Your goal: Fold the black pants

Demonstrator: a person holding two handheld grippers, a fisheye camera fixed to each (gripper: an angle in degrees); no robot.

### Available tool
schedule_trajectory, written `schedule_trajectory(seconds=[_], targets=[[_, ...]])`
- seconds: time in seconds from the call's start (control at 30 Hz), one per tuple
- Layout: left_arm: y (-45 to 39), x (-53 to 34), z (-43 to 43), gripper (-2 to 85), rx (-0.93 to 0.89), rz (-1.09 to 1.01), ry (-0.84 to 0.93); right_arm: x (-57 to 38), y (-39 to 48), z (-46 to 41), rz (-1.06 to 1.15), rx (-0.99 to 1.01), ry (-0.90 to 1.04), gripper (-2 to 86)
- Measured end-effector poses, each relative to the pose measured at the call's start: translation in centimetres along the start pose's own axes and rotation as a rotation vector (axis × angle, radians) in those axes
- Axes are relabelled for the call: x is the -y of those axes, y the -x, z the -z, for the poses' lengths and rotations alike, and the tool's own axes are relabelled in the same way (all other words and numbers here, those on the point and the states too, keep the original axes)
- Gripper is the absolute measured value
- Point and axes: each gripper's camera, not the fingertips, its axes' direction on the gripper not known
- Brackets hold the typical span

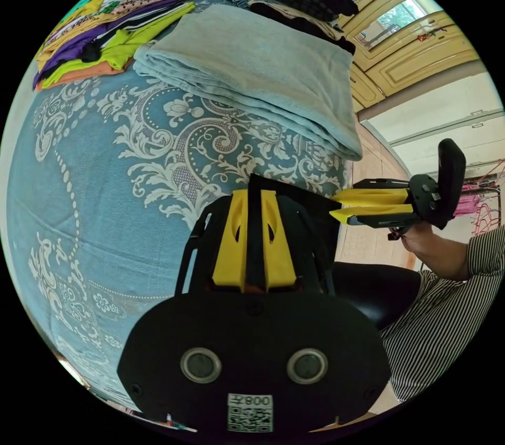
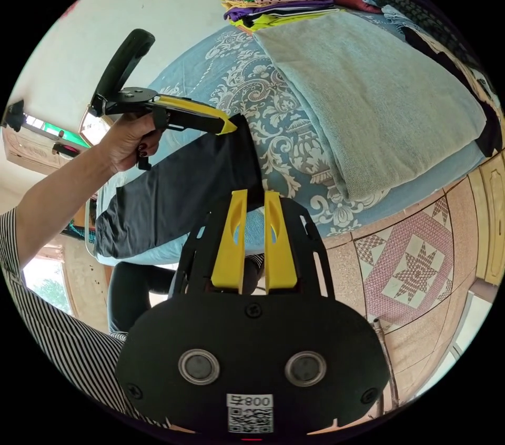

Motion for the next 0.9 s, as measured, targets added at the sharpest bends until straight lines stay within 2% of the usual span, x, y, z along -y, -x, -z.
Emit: schedule_trajectory(seconds=[0.23,0.53,0.73,0.9], targets=[[0.1,-0.8,1.8,2.9,-0.020,0.007,-0.010,0.4,-0.6,0.7,-0.068,0.144,-0.010,2.6],[1.0,-7.7,8.8,2.1,-0.051,-0.023,-0.139,0.6,6.4,5.6,0.082,0.203,-0.114,2.2],[2.6,-16.8,15.0,2.4,-0.039,-0.040,-0.240,1.4,15.2,7.8,0.259,0.286,-0.147,2.2],[5.2,-28.1,19.6,2.7,-0.018,-0.001,-0.315,2.3,23.8,7.2,0.403,0.358,-0.125,2.1]])
